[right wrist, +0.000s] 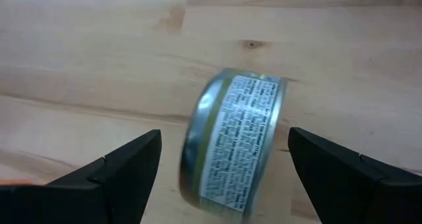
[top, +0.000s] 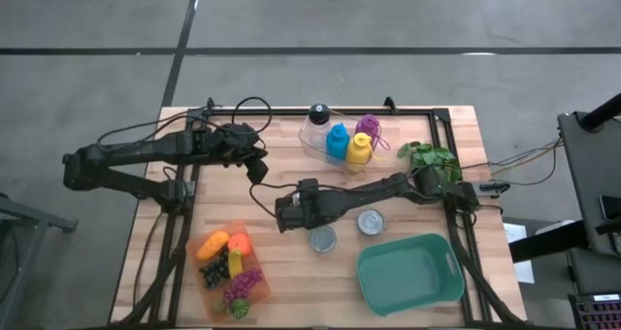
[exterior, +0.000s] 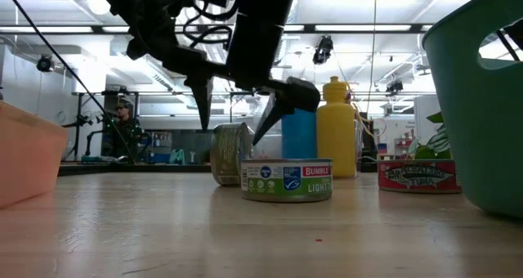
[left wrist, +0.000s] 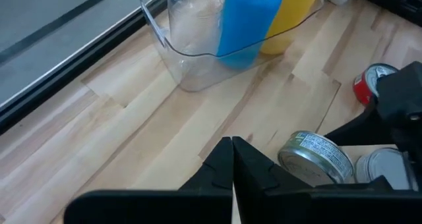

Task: Pick & Place Food Item
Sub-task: Put the top green tuna can into the green bin

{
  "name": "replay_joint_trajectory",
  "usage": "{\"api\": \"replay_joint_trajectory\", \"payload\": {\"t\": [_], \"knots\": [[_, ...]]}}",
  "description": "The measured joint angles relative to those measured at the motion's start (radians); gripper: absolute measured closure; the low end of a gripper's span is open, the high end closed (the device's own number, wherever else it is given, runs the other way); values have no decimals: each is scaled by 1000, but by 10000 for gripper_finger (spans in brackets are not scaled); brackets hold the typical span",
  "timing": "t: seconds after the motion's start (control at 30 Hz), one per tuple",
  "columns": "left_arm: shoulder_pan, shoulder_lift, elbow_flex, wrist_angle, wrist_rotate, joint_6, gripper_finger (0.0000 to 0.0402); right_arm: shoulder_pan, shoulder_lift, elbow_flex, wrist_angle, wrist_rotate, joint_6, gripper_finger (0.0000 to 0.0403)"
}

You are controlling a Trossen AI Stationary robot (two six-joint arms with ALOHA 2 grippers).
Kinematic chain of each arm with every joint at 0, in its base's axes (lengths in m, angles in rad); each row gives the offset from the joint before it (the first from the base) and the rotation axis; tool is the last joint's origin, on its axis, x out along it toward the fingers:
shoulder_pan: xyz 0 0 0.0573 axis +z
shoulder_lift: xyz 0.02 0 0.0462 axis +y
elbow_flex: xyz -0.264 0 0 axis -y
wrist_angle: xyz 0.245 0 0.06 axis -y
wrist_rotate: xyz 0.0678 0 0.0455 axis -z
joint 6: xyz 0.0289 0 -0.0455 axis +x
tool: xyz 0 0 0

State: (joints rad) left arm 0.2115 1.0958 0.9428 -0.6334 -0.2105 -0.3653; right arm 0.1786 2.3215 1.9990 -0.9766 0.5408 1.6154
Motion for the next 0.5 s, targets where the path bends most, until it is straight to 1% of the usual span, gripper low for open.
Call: {"api": "replay_joint_trajectory", "payload": {"t": [0.17, 0.4, 0.5], "knots": [[0, 0, 0, 0, 0, 3, 400, -8, 0, -33, 19, -14, 0, 74], [0, 0, 0, 0, 0, 3, 400, -24, 0, -108, 159, -82, -49, 74], [0, 0, 0, 0, 0, 3, 400, -28, 0, -123, 168, -91, -47, 74]]}}
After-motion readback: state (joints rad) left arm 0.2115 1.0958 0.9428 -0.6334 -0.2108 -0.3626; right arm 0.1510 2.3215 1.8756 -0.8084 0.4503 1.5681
